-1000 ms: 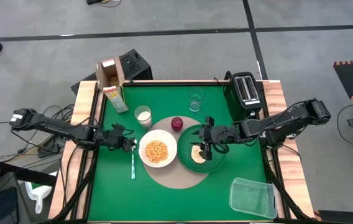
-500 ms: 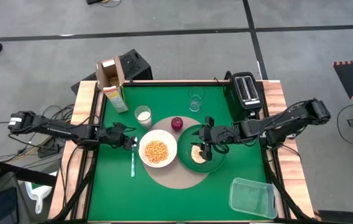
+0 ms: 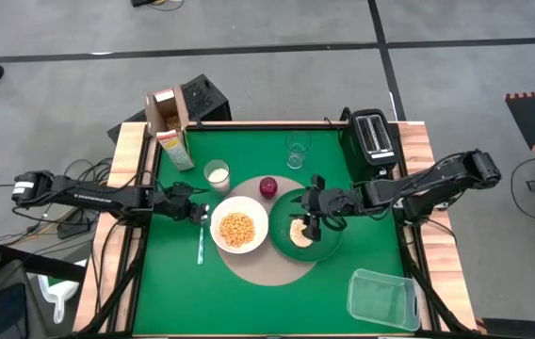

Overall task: Arrange a breakfast setting
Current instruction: Put the spoon to the left side of the white bowl

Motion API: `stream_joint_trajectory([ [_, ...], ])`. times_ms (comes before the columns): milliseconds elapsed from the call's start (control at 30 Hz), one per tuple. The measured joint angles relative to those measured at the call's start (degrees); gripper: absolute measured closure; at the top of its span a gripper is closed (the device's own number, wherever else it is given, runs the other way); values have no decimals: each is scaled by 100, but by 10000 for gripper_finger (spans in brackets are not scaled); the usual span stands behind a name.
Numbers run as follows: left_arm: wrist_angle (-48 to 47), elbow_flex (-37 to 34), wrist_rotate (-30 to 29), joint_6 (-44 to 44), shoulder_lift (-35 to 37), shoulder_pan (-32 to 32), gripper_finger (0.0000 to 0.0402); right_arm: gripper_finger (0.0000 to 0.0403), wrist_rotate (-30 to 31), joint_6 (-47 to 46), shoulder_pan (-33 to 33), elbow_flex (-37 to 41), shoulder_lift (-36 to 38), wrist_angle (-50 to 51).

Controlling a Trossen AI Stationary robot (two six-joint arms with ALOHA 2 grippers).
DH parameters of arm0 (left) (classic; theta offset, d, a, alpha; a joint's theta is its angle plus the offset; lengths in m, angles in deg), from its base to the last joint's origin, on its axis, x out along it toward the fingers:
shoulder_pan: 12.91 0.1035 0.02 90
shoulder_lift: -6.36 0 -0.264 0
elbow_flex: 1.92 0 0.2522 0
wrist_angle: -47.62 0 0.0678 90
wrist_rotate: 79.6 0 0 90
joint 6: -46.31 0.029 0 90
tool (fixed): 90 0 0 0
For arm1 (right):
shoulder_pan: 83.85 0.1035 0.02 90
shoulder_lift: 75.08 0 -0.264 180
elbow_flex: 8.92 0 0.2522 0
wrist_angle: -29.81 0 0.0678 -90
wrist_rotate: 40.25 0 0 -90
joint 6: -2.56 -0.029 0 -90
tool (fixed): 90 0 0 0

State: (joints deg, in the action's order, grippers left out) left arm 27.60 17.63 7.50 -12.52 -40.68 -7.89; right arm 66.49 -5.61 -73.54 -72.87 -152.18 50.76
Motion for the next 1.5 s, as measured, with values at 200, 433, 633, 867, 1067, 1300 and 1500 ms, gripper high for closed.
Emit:
stream_joint_trajectory([
  [200, -21, -35, -96, -1, 8, 50, 337, 182, -7, -49, 4, 86, 0, -86],
  [433, -25, -11, -156, -24, 23, 50, 281, 182, -9, -208, -33, 238, -4, -101],
  [633, -454, 268, -153, 269, 14, 56, 267, 182, -11, -192, -33, 238, -2, -162],
  [867, -2511, 1151, -490, 704, 14, 22, 273, 182, -14, -195, -18, 240, -2, -97],
  [1067, -2687, 1670, -210, 1285, 19, -644, 273, 182, -12, -192, -20, 240, -2, -97],
  [1300, -2687, 1746, -342, 784, 1, -1894, 274, 182, -14, -190, -20, 240, -2, -97],
  [1500, -2304, 1746, -599, 274, -385, -3026, 274, 182, -14, -183, -20, 240, -2, -100],
])
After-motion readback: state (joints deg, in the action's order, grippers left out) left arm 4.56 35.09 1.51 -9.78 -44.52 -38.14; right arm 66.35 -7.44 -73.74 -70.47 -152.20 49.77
